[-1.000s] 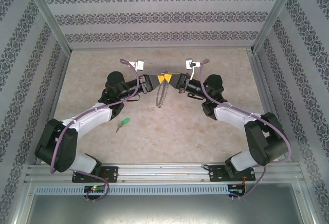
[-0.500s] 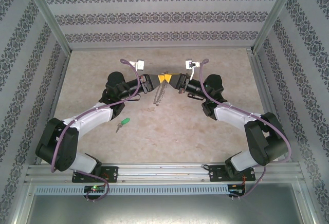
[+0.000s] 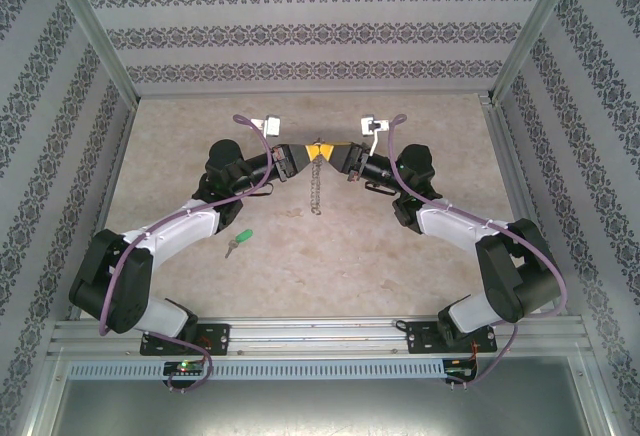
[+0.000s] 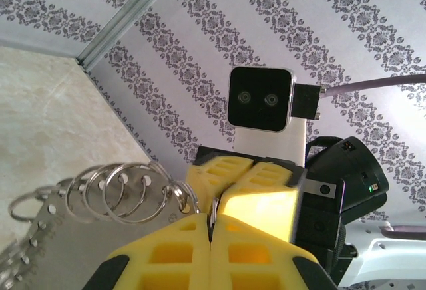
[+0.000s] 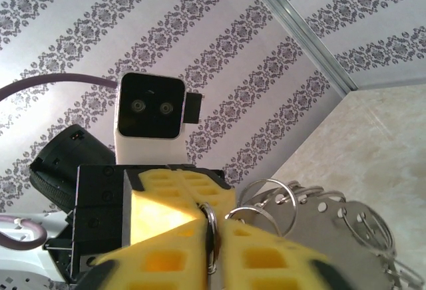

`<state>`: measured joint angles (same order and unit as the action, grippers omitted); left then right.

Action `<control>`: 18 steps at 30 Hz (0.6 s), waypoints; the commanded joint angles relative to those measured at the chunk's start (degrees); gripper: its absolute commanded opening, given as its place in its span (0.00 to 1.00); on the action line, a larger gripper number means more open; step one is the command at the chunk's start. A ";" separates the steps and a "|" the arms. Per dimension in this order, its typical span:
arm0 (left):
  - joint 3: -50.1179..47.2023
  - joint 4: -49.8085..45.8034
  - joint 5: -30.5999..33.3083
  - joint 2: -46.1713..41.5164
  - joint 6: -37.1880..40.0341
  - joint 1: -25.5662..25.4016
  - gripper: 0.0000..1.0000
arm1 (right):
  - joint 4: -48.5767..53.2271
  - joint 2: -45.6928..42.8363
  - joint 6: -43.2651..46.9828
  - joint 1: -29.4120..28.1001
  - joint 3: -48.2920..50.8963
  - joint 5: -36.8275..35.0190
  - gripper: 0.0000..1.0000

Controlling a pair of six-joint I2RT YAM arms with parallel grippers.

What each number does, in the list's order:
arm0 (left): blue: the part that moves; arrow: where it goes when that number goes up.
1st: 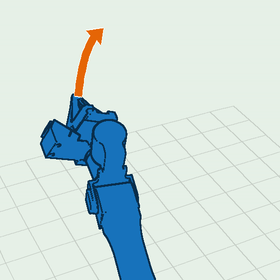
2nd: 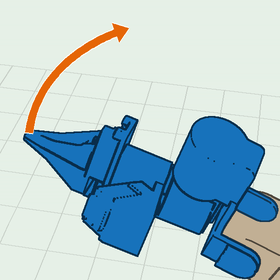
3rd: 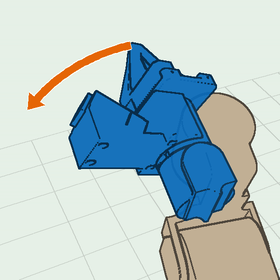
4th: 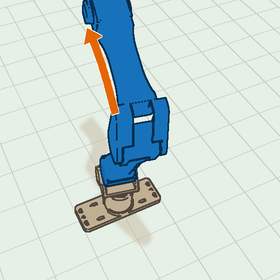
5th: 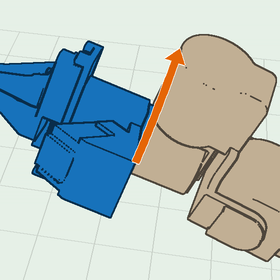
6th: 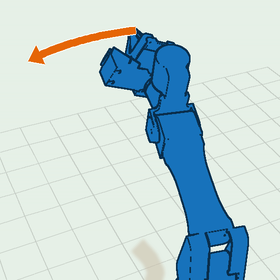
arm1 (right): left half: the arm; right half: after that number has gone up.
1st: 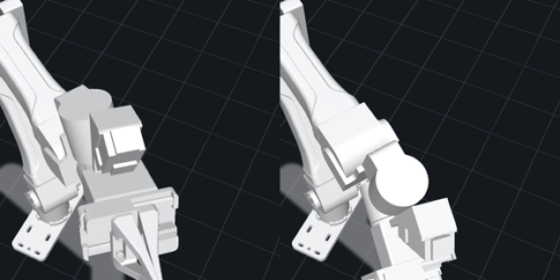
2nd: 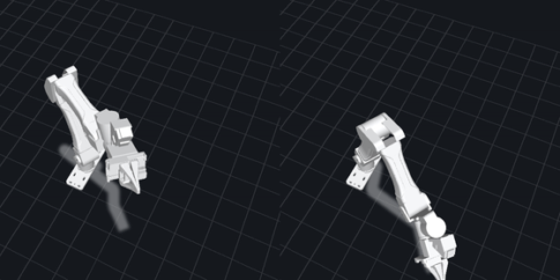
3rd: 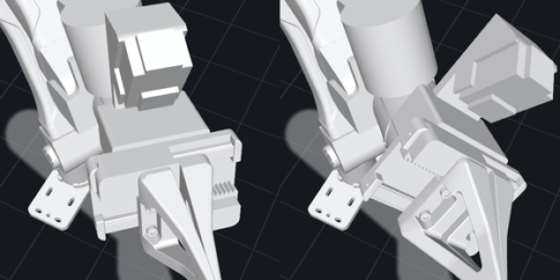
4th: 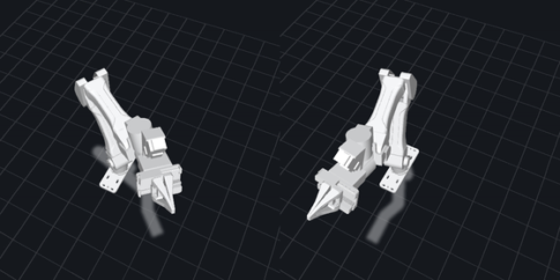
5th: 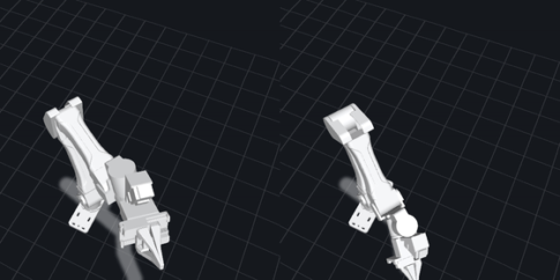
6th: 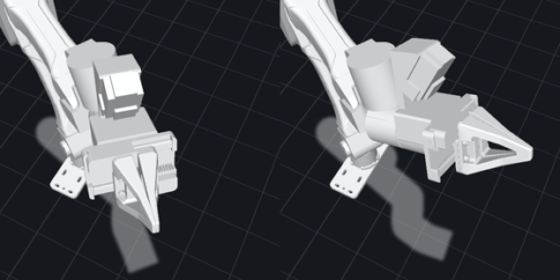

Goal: Put the keys on the keyring

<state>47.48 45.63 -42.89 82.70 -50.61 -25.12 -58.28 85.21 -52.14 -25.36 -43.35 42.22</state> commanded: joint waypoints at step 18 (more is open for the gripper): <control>12.06 -29.92 -11.35 0.08 23.67 -0.56 0.00 | 13.93 -10.34 5.10 5.98 3.96 7.39 0.57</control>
<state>56.73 21.26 -51.42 82.70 -32.91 -25.15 -45.65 76.62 -49.06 -19.35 -40.45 46.74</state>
